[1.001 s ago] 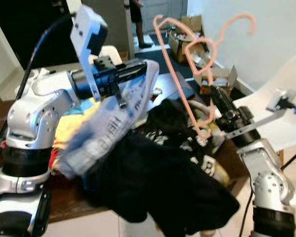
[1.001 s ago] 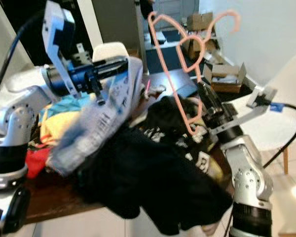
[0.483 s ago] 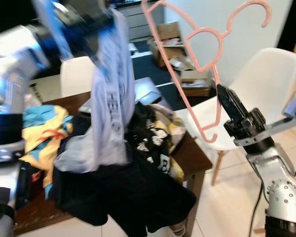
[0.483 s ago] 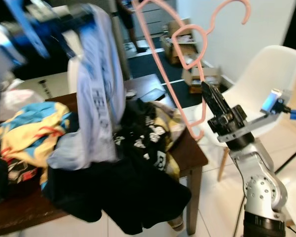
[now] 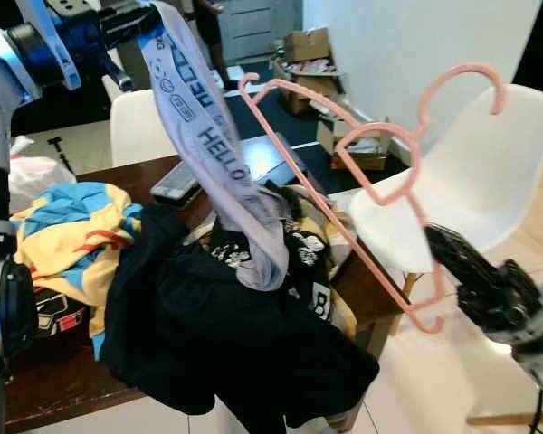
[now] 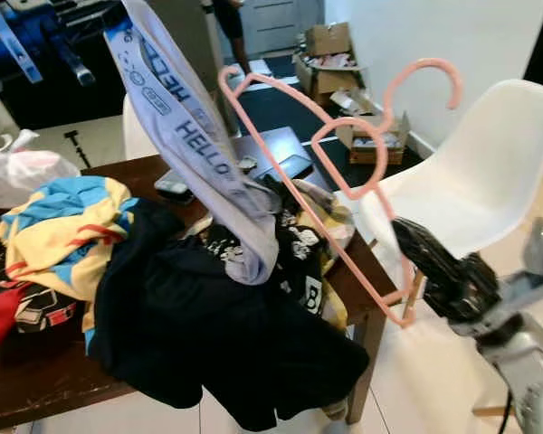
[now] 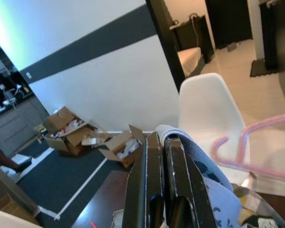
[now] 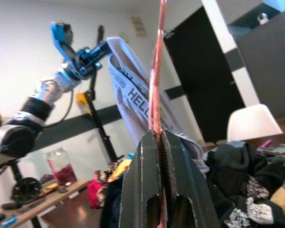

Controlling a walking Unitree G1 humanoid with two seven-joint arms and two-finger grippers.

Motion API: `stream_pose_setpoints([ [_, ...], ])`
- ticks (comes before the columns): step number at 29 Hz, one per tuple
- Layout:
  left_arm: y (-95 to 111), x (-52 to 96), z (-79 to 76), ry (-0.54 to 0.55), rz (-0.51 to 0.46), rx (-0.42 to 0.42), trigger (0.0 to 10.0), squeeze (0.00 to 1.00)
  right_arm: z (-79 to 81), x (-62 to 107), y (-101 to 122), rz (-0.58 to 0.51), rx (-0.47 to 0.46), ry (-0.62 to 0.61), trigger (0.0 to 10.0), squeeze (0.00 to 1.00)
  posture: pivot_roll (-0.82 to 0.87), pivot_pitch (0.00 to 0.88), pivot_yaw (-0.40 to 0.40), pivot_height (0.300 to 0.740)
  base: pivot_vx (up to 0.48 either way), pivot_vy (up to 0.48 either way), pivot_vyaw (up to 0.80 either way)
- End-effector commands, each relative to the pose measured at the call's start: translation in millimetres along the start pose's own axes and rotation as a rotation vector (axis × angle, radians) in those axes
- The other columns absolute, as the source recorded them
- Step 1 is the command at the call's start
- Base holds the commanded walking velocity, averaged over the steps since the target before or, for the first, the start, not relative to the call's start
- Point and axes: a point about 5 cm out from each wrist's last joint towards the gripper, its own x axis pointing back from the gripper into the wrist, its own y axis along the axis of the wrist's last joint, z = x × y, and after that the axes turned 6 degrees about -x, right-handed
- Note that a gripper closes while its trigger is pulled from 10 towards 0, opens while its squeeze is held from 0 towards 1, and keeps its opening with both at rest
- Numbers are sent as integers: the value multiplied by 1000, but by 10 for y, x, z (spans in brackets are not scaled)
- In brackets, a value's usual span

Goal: Hang hanger

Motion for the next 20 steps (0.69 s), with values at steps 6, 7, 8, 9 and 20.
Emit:
stream_pose_setpoints([
  [6,57,-3,20,-66,-11,-41,10000,0,256,-27,-11,69,-8,155,10000,0,-69,0,113,710,0,0,0],
  [7,57,-3,20,-66,-11,-41,10000,0,256,-27,-11,69,-8,155,10000,0,-69,0,113,710,0,0,0],
  [8,56,-5,24,-71,-12,-42,10000,0,263,-25,-15,75,-10,158,10000,0,-69,0,114,710,0,0,0],
  [9,59,-8,18,-88,-11,-47,10000,0,281,-33,-2,79,-5,170,10000,0,-67,0,119,710,0,0,0],
  [20,48,1,-36,-228,28,-101,10000,0,354,-172,93,134,61,225,10000,0,-58,0,123,710,0,0,0],
])
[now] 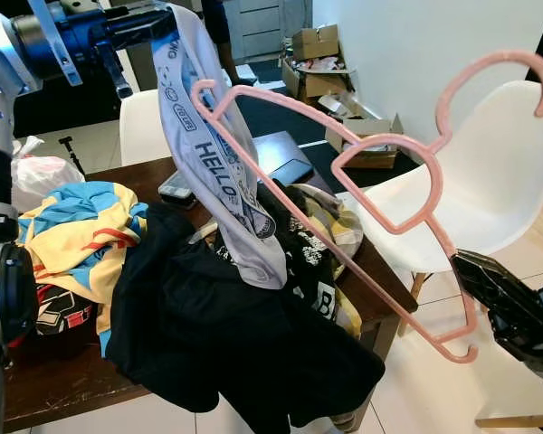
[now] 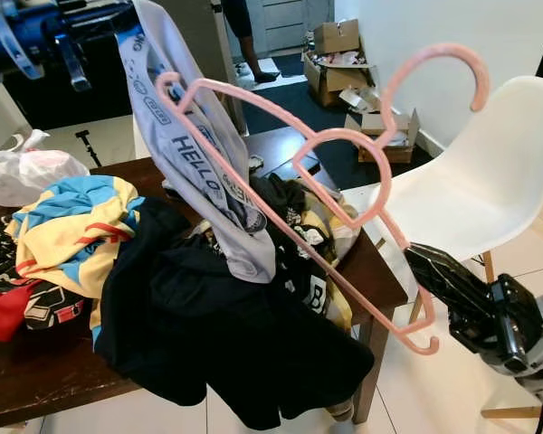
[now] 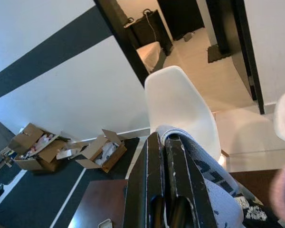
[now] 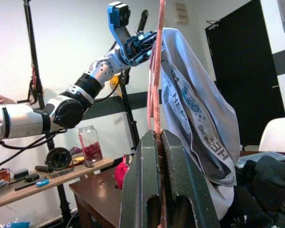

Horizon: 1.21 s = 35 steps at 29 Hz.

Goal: Hang hanger

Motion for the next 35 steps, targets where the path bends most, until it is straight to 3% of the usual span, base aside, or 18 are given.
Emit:
stream_pose_setpoints([
  [1,29,91,40,-17,44,-36,10000,0,26,-77,13,19,14,20,10000,0,-58,0,123,710,0,0,0],
  [17,36,100,6,-87,58,-60,10000,0,-44,-201,72,87,132,-82,10000,0,-50,0,130,710,0,0,0],
  [25,50,27,6,-58,54,-64,10000,0,-91,-328,38,143,186,-133,10000,0,-46,0,131,710,0,0,0],
  [29,82,-261,-101,9,-18,-42,10000,0,-163,-686,-70,128,220,-164,10000,0,-50,0,124,710,0,0,0],
  [32,92,-304,-127,14,-35,-39,10000,0,-179,-737,-76,112,221,-172,10000,0,-50,0,124,710,0,0,0],
  [35,71,-498,-331,-9,-90,-26,10000,0,-280,-888,-86,27,212,-230,10000,0,-54,0,120,710,0,0,0],
])
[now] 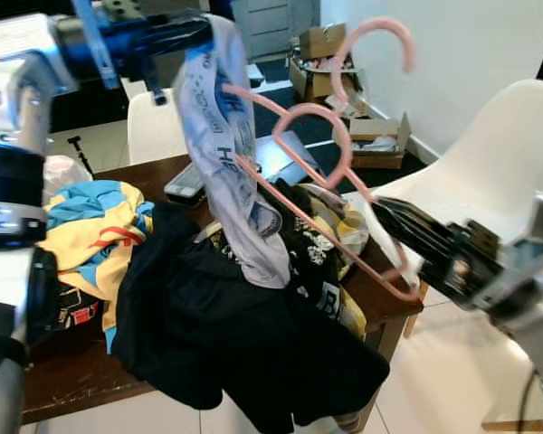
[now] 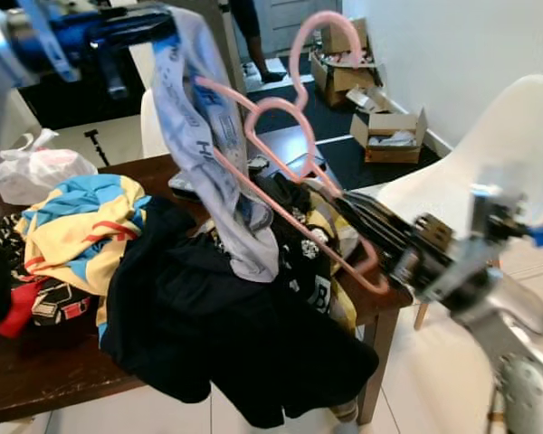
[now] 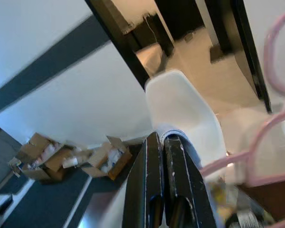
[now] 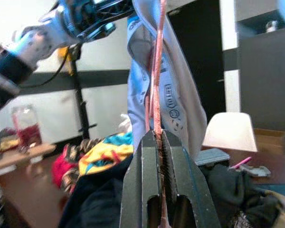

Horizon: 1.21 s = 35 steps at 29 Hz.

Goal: Hang hanger

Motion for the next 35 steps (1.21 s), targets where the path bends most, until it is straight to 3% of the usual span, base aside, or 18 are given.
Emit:
stream_pose_setpoints([
  [1,-28,-69,-117,-12,-24,13,10000,0,-36,-91,-26,-29,-4,-37,10000,0,-54,0,120,710,0,0,0],
  [7,-51,-206,-399,-24,-91,65,10000,0,-207,-214,-20,-98,-26,-178,10000,0,-56,0,112,710,0,0,0],
  [11,-25,-223,-434,-7,-122,90,10000,0,-246,-238,-32,-94,-30,-216,10000,0,-53,0,110,710,0,0,0],
  [12,38,-224,-416,32,-172,121,10000,0,-346,-262,-83,-56,-17,-301,10000,0,-56,0,105,710,0,0,0],
  [17,187,-161,-316,128,-250,144,10000,0,-516,-295,-150,-29,-23,-445,10000,0,-52,0,99,710,0,0,0],
  [22,245,-21,-210,215,-253,129,10000,0,-581,-326,-152,-79,-58,-514,10000,0,-52,0,94,710,0,0,0],
  [28,270,-2,-240,209,-262,157,10000,0,-644,-346,-146,-115,-76,-570,10000,0,-50,0,90,710,0,0,0],
  [34,105,-75,-497,145,-188,187,10000,0,-616,-437,-2,-271,-145,-523,10000,0,-52,0,88,710,0,0,0],
  [35,-51,-93,-585,150,-113,173,10000,0,-564,-466,78,-332,-168,-468,10000,0,-53,0,89,710,0,0,0],
])
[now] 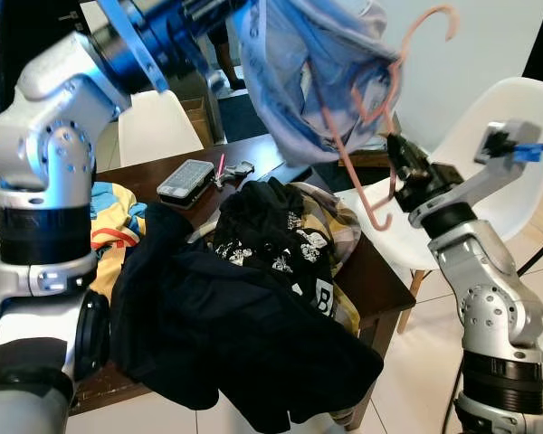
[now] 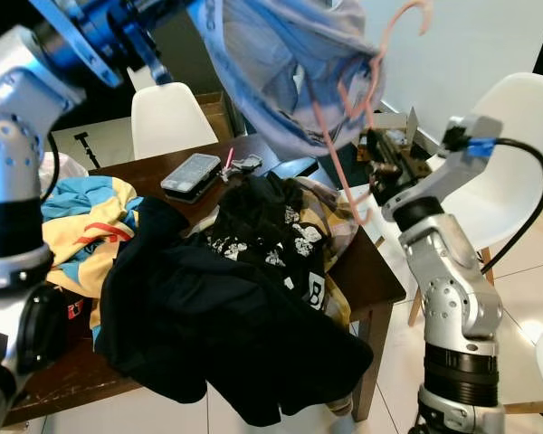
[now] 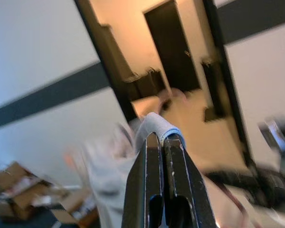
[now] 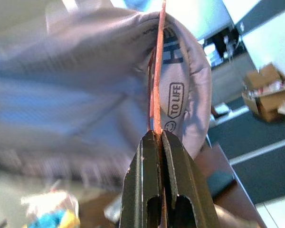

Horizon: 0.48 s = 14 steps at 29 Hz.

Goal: Hang hanger

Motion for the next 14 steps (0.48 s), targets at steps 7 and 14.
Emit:
stream_pose_setpoints([
  [7,-497,55,-270,-9,198,-51,10000,0,229,-38,85,-55,-33,168,10000,0,-54,0,86,710,0,0,0],
  [14,-556,45,-460,-81,208,-3,10000,1000,307,-75,-12,-12,1,208,10000,0,-54,0,86,710,0,0,0],
])
